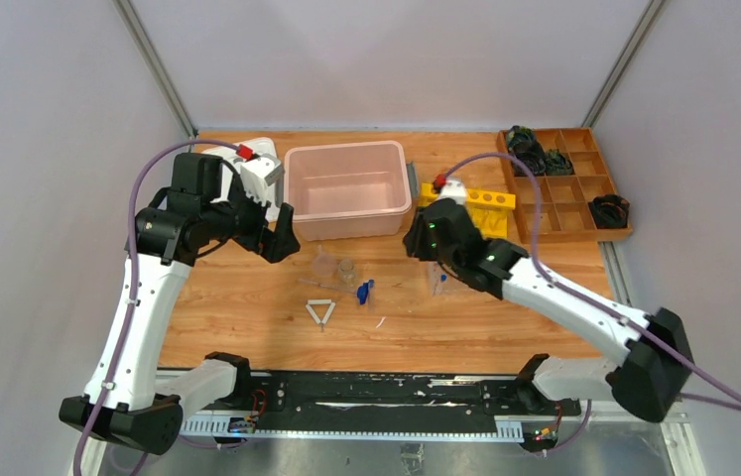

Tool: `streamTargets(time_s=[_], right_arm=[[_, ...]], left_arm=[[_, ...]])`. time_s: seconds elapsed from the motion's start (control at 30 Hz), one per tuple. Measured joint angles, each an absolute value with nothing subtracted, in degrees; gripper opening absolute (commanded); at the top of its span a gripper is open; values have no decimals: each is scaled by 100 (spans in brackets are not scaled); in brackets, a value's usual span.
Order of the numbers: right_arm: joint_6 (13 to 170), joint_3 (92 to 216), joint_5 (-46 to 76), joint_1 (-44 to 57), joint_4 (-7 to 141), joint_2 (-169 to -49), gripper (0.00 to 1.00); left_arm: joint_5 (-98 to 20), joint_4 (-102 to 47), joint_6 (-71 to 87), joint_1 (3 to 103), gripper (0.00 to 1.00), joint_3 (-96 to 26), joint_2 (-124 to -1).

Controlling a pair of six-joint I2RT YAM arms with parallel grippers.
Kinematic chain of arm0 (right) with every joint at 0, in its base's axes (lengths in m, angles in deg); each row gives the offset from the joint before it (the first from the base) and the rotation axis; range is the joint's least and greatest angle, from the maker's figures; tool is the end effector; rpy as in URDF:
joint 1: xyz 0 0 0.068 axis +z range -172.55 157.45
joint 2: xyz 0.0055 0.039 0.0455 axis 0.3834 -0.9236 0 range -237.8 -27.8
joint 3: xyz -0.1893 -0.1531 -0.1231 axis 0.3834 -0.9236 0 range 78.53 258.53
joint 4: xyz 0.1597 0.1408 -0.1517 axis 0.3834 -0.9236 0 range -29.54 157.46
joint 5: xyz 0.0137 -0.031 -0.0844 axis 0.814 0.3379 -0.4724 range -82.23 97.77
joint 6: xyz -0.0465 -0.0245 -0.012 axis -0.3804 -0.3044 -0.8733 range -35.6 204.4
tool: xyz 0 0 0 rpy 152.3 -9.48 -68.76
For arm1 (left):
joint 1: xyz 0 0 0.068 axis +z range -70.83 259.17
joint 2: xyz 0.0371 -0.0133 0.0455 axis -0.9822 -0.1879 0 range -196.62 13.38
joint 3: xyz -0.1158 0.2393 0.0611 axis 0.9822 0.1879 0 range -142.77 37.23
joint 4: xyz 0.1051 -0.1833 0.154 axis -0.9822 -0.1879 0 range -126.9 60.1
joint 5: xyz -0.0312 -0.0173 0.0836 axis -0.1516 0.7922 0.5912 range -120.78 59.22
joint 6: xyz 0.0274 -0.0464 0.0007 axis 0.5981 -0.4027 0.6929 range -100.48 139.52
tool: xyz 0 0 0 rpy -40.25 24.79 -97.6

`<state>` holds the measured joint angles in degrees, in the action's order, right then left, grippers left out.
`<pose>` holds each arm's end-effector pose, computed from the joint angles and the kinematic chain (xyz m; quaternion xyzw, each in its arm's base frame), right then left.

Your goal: Organize the chemistry lab equipment

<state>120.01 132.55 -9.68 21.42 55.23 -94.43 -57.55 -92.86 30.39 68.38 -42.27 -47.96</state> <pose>0.1985 0.1767 0.3156 0.0208 0.8366 0.2424 0.4909 0.1763 -0.0498 0.4040 0.2562 0.8654 -0.2134 0.3741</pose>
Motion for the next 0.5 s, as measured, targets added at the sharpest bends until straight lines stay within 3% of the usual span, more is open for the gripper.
streamTargets(time_s=[0.17,0.5], right_arm=[[12226,13600,-356,2804,5285,-10649,34],[12432,13889,-76,3021,5289,-12031,35]], left_arm=[[-5752,-9286,2995,6838,100,-4227,-4794],[-5752,-9286,2976,6838,100,-4227,-4753]])
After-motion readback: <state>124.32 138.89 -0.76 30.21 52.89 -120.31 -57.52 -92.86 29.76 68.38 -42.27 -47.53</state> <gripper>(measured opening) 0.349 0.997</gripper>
